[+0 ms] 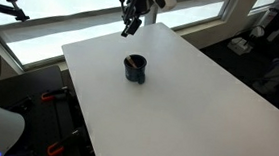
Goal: Remove the marker from the cup
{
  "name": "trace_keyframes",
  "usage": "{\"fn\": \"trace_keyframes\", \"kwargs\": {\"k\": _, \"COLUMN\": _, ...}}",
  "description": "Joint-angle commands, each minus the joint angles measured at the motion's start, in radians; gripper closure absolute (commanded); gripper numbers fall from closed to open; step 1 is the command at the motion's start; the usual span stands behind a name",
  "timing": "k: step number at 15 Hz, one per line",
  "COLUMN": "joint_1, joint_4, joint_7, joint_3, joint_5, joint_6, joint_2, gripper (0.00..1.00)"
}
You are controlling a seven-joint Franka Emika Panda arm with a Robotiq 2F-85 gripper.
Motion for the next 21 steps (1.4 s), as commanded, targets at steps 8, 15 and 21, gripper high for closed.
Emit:
{"fn": "trace_keyframes", "kwargs": {"k": 8, "joint_1": -0.102, "joint_4": 0.179, "joint_7": -0.149, "joint_3": -0.061, "joint_5": 0.118, "joint_6": -0.264, "joint_2": 0.136, "gripper": 0.00}}
{"fn": "trace_keyframes", "kwargs": {"k": 15, "joint_1": -0.084, "joint_4": 0.266, "joint_7": -0.036, "joint_3": -0.064, "joint_5": 0.147, "joint_6": -0.127, "joint_2": 0.287, "gripper": 0.00}}
{"fn": "trace_keyframes", "kwargs": {"k": 21, "joint_1": -0.067, "joint_4": 0.373, "joint_7": 0.052, "joint_3": -0.049, "joint_5": 0.140, "joint_6": -0.118, "joint_2": 0.415, "gripper": 0.13}}
